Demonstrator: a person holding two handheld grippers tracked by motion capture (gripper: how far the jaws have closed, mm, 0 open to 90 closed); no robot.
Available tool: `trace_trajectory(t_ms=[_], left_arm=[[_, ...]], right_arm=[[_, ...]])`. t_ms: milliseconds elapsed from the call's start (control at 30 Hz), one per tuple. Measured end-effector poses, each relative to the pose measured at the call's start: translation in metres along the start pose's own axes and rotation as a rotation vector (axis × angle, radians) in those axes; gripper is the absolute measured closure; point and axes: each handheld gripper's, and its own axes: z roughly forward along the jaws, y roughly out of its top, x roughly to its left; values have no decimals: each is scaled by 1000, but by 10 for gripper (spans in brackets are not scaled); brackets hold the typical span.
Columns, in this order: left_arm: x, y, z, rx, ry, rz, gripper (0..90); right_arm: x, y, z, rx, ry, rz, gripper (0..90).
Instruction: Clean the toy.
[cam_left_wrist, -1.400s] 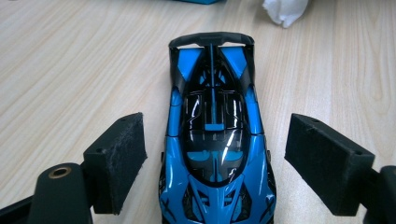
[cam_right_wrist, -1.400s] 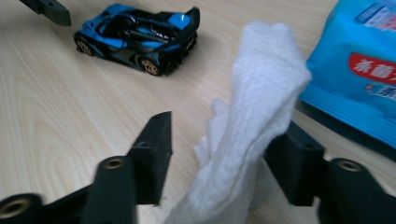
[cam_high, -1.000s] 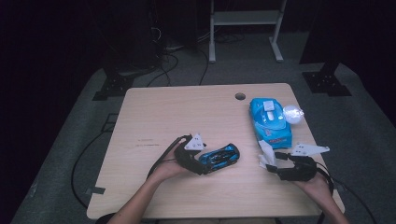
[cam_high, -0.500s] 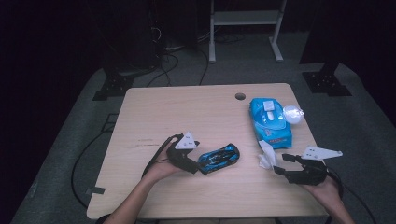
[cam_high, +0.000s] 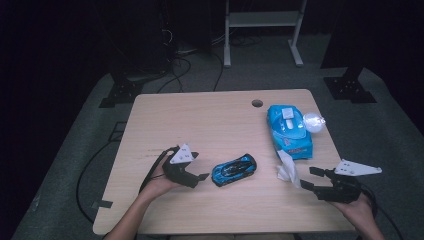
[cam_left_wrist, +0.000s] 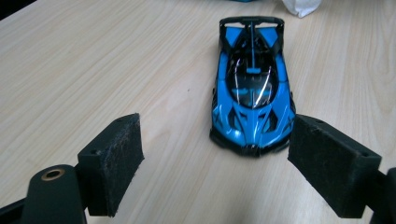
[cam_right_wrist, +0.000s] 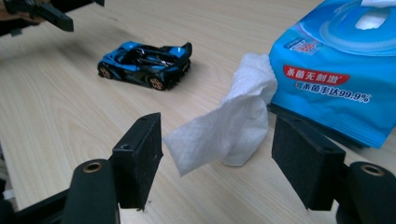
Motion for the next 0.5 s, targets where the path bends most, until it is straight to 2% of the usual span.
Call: trace_trajectory(t_ms=[100,233,500], left_arm=[[2,-4,-5,7,7,-14,168],[3,-7,-12,-16,20,-31,159],[5,-14,-20,-21,41,-51,159]], right_arm=[[1,0,-4,-8,-9,-3,326],[1,-3,-8,-2,-15,3,327],[-2,-9,-16,-13,-35,19,327]])
